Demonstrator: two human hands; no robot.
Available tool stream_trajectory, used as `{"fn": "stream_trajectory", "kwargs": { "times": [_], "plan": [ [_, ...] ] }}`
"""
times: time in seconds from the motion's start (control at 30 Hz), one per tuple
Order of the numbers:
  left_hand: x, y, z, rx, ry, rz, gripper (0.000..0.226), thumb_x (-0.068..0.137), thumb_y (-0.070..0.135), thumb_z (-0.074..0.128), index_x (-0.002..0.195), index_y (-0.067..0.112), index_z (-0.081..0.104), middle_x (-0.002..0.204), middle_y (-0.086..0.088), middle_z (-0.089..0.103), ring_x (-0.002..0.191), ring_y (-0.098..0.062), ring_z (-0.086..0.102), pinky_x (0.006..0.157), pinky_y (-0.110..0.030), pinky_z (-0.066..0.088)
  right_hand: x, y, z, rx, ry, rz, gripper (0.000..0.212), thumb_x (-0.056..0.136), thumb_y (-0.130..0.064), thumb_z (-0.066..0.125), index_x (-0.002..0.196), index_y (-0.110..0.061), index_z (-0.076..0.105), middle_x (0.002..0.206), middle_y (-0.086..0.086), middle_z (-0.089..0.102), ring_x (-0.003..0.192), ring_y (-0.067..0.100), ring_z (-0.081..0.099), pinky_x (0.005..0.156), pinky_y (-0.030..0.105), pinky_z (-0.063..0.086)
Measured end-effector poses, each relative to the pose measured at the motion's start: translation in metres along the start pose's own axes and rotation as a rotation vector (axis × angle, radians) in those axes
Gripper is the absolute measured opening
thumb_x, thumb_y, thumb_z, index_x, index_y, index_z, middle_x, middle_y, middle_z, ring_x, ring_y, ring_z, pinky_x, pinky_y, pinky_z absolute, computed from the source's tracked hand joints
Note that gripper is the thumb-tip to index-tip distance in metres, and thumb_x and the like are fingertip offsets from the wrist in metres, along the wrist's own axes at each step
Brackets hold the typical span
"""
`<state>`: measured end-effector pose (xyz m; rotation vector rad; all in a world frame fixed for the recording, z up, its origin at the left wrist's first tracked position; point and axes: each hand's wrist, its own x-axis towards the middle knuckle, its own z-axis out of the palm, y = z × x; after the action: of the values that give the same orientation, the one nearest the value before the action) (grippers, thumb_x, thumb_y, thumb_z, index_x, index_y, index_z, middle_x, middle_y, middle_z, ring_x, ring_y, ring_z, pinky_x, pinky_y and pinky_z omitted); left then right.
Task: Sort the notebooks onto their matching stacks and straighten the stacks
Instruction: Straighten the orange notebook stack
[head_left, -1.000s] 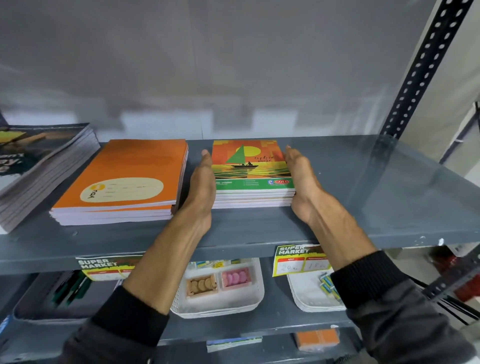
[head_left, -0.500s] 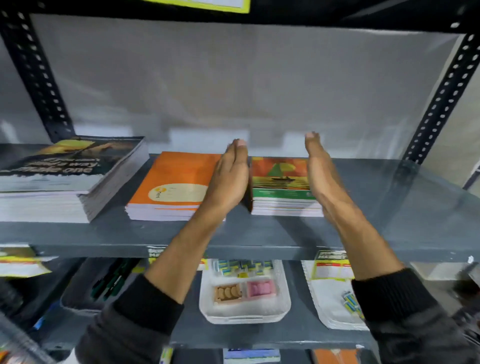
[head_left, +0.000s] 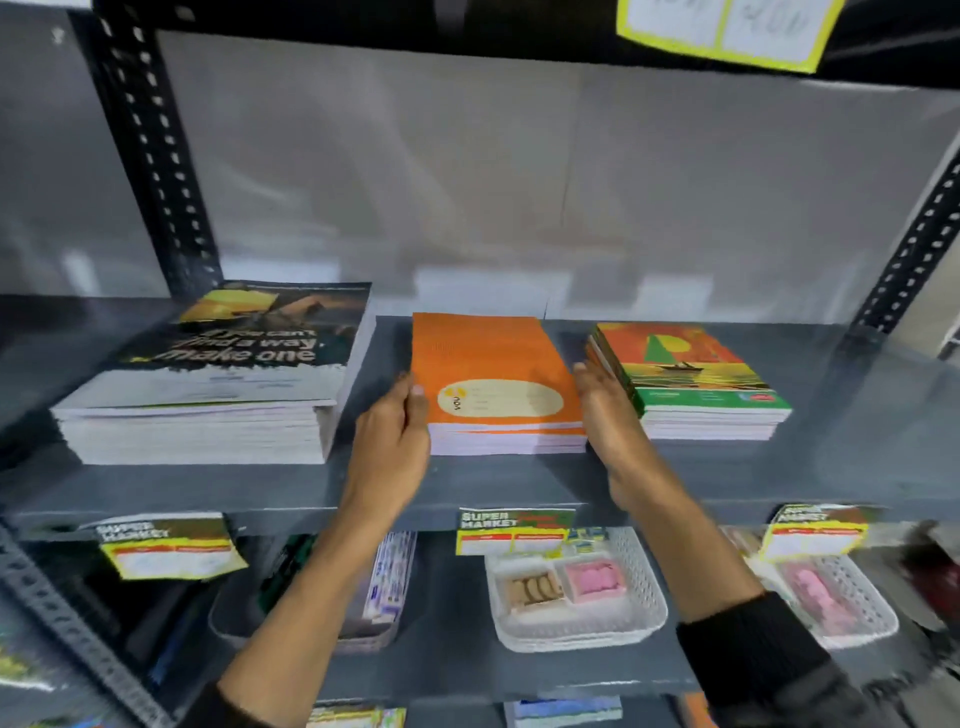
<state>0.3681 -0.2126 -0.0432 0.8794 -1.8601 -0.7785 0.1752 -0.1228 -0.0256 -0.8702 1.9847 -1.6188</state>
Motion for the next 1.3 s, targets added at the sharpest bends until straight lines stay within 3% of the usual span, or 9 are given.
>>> {"fn": "stream_trajectory", "kwargs": {
  "times": [0.13, 0.33, 0.47, 0.63, 0.77, 0.87, 1.03, 1.17, 1.3],
  "plan": [
    [0.004, -0.01, -0.004, -0.052, -0.078, -0.04, 0.036, 0.106, 0.025, 0.036, 0.135, 0.019, 0.057, 0.12, 0.0, 0.071, 0.111, -0.017, 0.065, 0.099, -0.038, 0.05, -0.003, 0.007, 0.004, 0.129, 0.004, 0.053, 0.045, 0.103, -0.046, 0.041, 0.133, -0.018, 0.06, 0.133, 0.003, 0.066, 0.123, 0.021, 0.059, 0.11, 0.042, 0.041],
    [0.005, -0.015, -0.004, -0.081, -0.036, -0.072, 0.033, 0.105, 0.024, 0.038, 0.128, 0.038, 0.057, 0.088, 0.023, 0.072, 0.086, -0.001, 0.068, 0.075, -0.016, 0.051, -0.005, 0.011, 0.004, 0.03, -0.015, 0.005, 0.049, 0.103, -0.048, 0.043, 0.147, -0.029, 0.047, 0.138, -0.011, 0.053, 0.134, 0.016, 0.045, 0.107, 0.032, 0.029],
    [0.003, -0.015, -0.013, -0.23, -0.07, -0.125, 0.028, 0.103, 0.025, 0.05, 0.125, 0.032, 0.066, 0.103, 0.029, 0.073, 0.102, 0.007, 0.066, 0.09, -0.016, 0.05, -0.016, 0.017, -0.009, -0.002, -0.102, -0.061, 0.045, 0.102, -0.042, 0.05, 0.144, -0.029, 0.052, 0.128, -0.027, 0.053, 0.13, 0.006, 0.045, 0.107, 0.026, 0.03],
    [-0.013, -0.013, -0.02, -0.163, -0.127, -0.022, 0.035, 0.094, 0.008, 0.064, 0.128, 0.016, 0.064, 0.12, 0.026, 0.056, 0.119, 0.026, 0.041, 0.105, -0.004, 0.031, -0.03, 0.028, -0.026, -0.128, -0.215, -0.275, 0.04, 0.093, -0.032, 0.063, 0.134, -0.029, 0.062, 0.145, -0.01, 0.056, 0.135, 0.0, 0.049, 0.108, 0.013, 0.036],
    [-0.015, -0.007, -0.014, -0.049, -0.026, 0.0, 0.033, 0.095, 0.002, 0.062, 0.125, 0.016, 0.065, 0.118, 0.017, 0.056, 0.128, -0.001, 0.051, 0.117, -0.036, 0.033, -0.032, 0.027, -0.023, -0.262, -0.106, -0.382, 0.039, 0.093, -0.01, 0.067, 0.129, -0.025, 0.067, 0.136, -0.012, 0.055, 0.136, -0.001, 0.044, 0.114, 0.016, 0.032],
    [-0.019, -0.007, -0.011, 0.05, 0.055, 0.034, 0.036, 0.094, -0.005, 0.06, 0.122, 0.017, 0.068, 0.116, 0.011, 0.063, 0.117, 0.007, 0.054, 0.114, -0.042, 0.037, -0.036, 0.026, -0.02, -0.274, -0.045, -0.421, 0.036, 0.093, -0.005, 0.066, 0.124, -0.023, 0.069, 0.122, -0.027, 0.052, 0.129, -0.009, 0.042, 0.111, 0.008, 0.03],
    [-0.022, -0.004, -0.006, 0.068, 0.128, 0.04, 0.038, 0.092, -0.013, 0.056, 0.118, 0.011, 0.071, 0.119, -0.006, 0.071, 0.093, 0.031, 0.051, 0.104, -0.011, 0.04, -0.041, 0.023, -0.018, -0.276, 0.015, -0.398, 0.033, 0.092, -0.008, 0.068, 0.122, -0.021, 0.072, 0.131, -0.002, 0.063, 0.129, 0.004, 0.053, 0.109, 0.024, 0.039],
    [-0.024, 0.001, -0.006, 0.095, 0.142, 0.017, 0.037, 0.093, -0.013, 0.054, 0.119, 0.008, 0.07, 0.119, -0.008, 0.071, 0.1, 0.014, 0.058, 0.102, -0.011, 0.04, -0.047, 0.022, -0.016, -0.258, 0.067, -0.443, 0.028, 0.09, -0.006, 0.07, 0.115, -0.018, 0.075, 0.12, -0.001, 0.071, 0.119, -0.002, 0.057, 0.103, 0.022, 0.043],
    [-0.026, 0.011, -0.008, 0.08, 0.099, 0.001, 0.038, 0.093, -0.018, 0.05, 0.12, 0.001, 0.068, 0.131, -0.015, 0.064, 0.091, 0.023, 0.052, 0.087, 0.009, 0.032, -0.049, 0.019, -0.017, -0.268, 0.057, -0.424, 0.03, 0.09, -0.009, 0.071, 0.118, -0.018, 0.073, 0.124, -0.002, 0.07, 0.124, 0.008, 0.061, 0.105, 0.02, 0.045]
  ]
}}
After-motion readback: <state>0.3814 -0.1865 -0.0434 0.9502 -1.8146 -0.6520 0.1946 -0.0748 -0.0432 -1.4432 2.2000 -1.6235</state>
